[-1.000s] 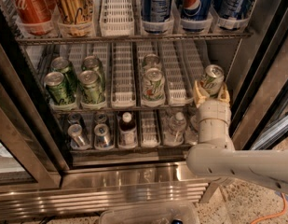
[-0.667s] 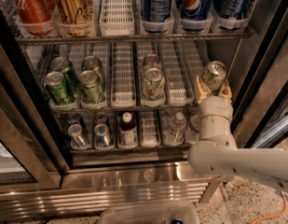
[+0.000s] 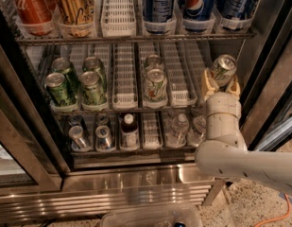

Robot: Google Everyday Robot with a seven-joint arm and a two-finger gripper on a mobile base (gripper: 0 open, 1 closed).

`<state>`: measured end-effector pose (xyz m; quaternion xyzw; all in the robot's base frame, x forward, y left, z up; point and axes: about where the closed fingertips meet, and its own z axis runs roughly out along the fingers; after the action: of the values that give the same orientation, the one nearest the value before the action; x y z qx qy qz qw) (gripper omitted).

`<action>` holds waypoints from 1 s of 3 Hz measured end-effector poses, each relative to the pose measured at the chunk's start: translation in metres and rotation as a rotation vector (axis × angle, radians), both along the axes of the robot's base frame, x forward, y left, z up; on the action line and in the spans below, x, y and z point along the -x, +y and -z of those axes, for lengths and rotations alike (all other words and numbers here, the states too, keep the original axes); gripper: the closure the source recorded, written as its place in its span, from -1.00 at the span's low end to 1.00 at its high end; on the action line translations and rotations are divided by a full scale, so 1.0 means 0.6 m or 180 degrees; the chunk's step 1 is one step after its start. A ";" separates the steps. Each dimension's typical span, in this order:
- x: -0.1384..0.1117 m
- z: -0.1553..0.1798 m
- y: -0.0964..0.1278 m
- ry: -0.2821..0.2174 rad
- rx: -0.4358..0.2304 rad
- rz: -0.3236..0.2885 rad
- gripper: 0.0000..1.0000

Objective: Pick 7up can from middle shelf of fridge

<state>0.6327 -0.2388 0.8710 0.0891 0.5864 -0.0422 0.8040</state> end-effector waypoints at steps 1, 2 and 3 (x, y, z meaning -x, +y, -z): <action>0.022 -0.024 0.011 -0.0055 -0.0076 -0.0156 1.00; 0.047 -0.053 0.023 -0.0116 -0.0209 -0.0323 1.00; 0.078 -0.072 0.046 -0.0120 -0.0348 -0.0523 1.00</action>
Offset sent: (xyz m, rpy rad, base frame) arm -0.0465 0.0220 0.0475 0.1237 -0.0512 0.1668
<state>0.5862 -0.2112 0.9142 0.0852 0.5779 0.0577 0.8096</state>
